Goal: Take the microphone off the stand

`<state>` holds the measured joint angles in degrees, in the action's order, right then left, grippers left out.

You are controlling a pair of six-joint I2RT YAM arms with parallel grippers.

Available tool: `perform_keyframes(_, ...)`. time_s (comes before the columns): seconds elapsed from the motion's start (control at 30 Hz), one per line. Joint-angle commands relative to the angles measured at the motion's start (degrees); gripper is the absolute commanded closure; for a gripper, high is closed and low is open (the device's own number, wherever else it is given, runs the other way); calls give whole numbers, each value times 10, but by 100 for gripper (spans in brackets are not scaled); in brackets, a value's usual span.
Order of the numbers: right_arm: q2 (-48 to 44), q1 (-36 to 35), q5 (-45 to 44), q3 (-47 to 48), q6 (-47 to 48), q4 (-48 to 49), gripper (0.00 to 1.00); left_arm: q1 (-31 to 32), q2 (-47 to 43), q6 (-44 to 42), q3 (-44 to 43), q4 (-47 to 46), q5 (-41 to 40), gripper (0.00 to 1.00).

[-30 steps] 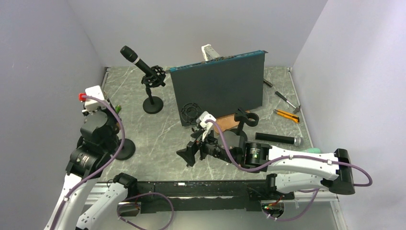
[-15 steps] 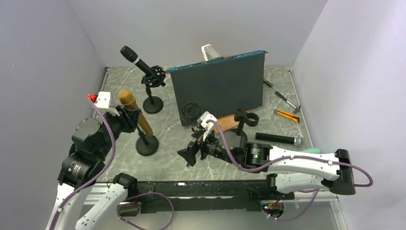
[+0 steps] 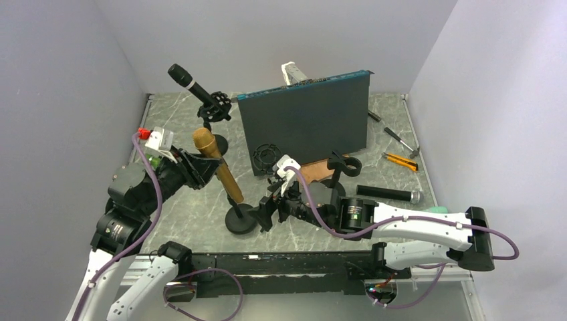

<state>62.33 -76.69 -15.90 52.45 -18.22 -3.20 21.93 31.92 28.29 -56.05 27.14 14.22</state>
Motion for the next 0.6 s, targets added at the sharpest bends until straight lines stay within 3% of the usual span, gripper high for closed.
perform_keyframes(0.0,7,-3,-19,34,2,-11,4,0,-8,25,9,-57,49,92)
perform_keyframes(0.13,17,-8,-18,48,6,-17,3,0,-17,23,23,-59,63,60)
perform_keyframes(0.2,22,-9,-13,59,5,-21,3,0,-24,18,28,-53,57,49)
perform_keyframes(0.43,41,-10,-17,109,-22,-47,3,0,-34,-17,30,-37,96,42)
perform_keyframes(0.57,75,-19,-71,171,-48,-105,2,0,-41,-41,23,-9,97,42)
